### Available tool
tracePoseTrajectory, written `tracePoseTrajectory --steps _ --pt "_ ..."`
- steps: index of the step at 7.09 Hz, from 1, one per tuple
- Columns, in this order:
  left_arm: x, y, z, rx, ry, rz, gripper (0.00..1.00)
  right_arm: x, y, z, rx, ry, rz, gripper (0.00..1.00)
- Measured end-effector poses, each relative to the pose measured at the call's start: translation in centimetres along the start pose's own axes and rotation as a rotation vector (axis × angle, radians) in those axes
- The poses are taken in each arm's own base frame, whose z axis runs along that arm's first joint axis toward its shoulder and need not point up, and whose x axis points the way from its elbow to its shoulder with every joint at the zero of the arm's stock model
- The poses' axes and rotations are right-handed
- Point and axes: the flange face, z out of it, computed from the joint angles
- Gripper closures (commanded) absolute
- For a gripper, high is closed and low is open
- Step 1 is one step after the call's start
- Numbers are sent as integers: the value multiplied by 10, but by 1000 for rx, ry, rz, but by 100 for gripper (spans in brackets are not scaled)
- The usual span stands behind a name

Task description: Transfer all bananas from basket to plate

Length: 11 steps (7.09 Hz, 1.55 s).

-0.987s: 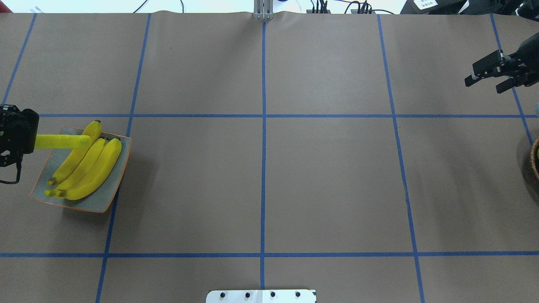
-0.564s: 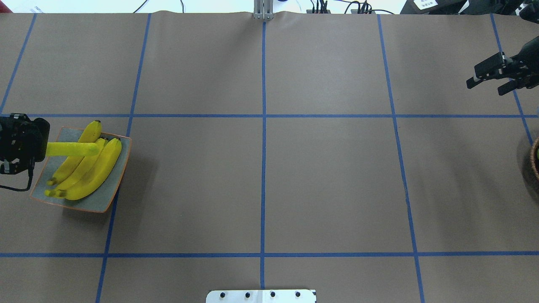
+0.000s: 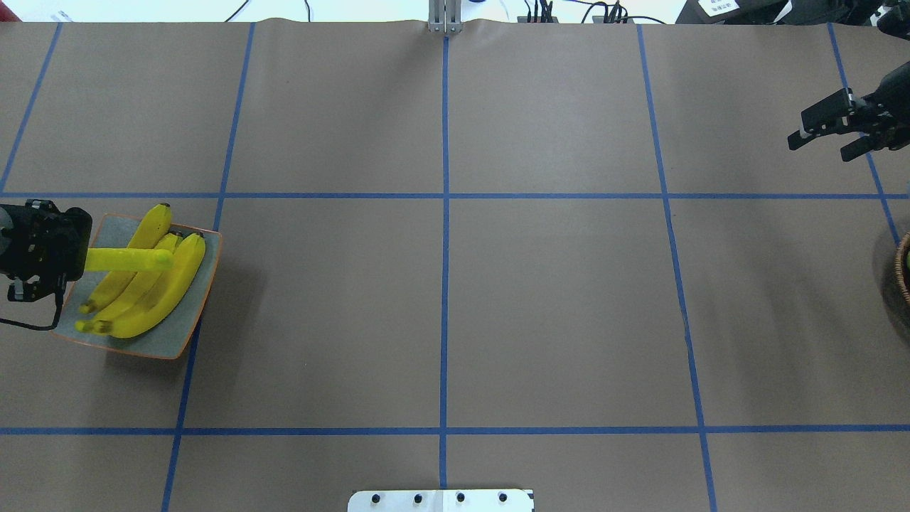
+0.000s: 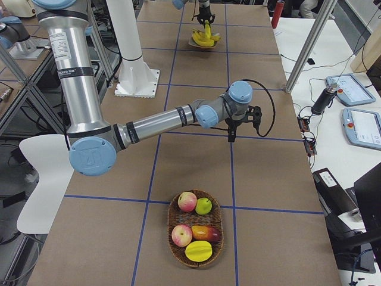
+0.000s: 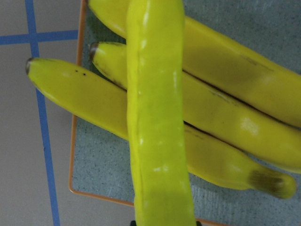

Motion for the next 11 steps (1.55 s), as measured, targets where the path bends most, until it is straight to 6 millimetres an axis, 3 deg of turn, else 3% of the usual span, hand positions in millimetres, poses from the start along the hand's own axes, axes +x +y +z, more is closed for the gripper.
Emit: tracePoseTrajectory --steps 1,3,4,9,11 --pt "2 -2 2 0 5 -14 71 0 0 0 1 0 -1 0" --pt "6 -4 6 -2 15 -38 10 -1 0 0 1 -1 -2 0" --pt "7 -6 8 -1 19 -59 1 -1 1 -1 2 -2 -3 0" --pt "11 -9 8 7 32 -82 0 -3 4 -4 5 -6 -8 0" --pt "10 -13 -5 26 31 -74 1 -2 4 -5 7 -7 -7 0"
